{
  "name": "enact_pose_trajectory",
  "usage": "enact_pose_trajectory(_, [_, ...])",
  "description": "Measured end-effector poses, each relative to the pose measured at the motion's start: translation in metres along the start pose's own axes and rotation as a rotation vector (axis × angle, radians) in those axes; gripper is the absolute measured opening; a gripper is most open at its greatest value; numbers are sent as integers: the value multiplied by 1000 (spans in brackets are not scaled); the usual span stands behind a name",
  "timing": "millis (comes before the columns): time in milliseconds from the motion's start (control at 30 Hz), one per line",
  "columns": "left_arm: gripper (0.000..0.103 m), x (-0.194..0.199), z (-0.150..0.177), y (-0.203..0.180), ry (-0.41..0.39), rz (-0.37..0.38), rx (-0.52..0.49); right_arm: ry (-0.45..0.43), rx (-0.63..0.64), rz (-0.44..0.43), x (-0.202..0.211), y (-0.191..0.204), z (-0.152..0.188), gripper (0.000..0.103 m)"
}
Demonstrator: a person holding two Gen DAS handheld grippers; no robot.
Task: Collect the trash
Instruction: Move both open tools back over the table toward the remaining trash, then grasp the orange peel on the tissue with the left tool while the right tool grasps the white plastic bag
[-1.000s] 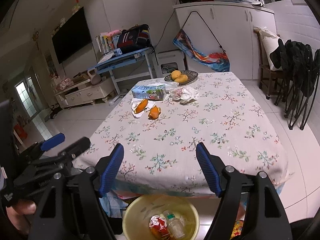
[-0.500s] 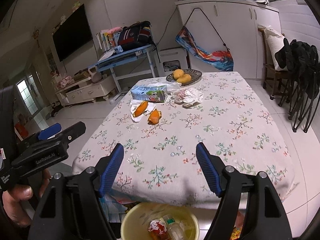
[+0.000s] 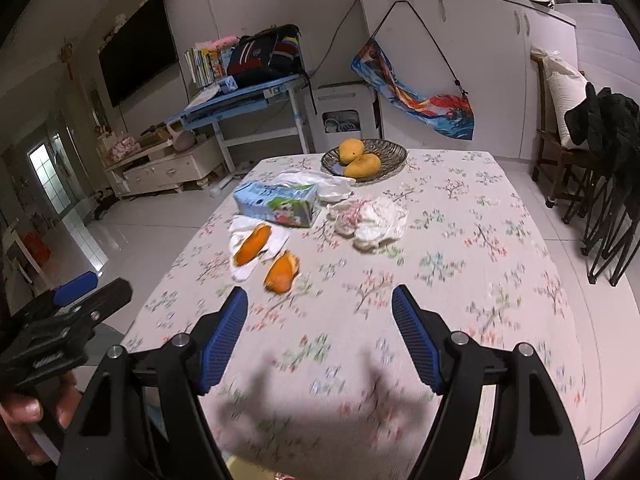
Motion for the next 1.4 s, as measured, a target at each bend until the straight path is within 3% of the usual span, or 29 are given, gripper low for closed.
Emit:
enact_pose_trajectory(200, [93,-28,-17,-11,40,57,-12,28,16,-14,-29,-14,-17,72])
enact_pose_trajectory(400, [83,-62,-28,-29,95,119,-66,57,17,-5,-55,-32,-25,72])
enact_pose_trajectory(533, [73,-95,-29,-35,174,136,-80,79,-18,-19,-73,-45,-28,72])
enact_pose_trajectory(800, [72,-135,-28,-51,219,113,-149,109,-27,-48,-103,-49,-37,72])
enact_pose_trajectory(1000, [72,-154,-28,-46,262,94,-124,122,-42,-52,-117,-55,-40,72])
enact_pose_trajectory(1233, [56,-170,-25,-39,310,86,-105,135,-55,-64,-124,-56,-39,72])
enact_pose_trajectory(1400, [52,-177,-22,-39,325,70,-125,146,-55,-68,-128,-57,-37,71])
Point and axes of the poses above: each gripper's, at about its wrist camera, not at the fingertips, and x roughly against the way its jaws point, y to its left, z to its underside, the point moved 7 cm from there along -x, roughly the way its jaws point, and after that the axes turned 11 degrees about x, right-handed, at the moved point
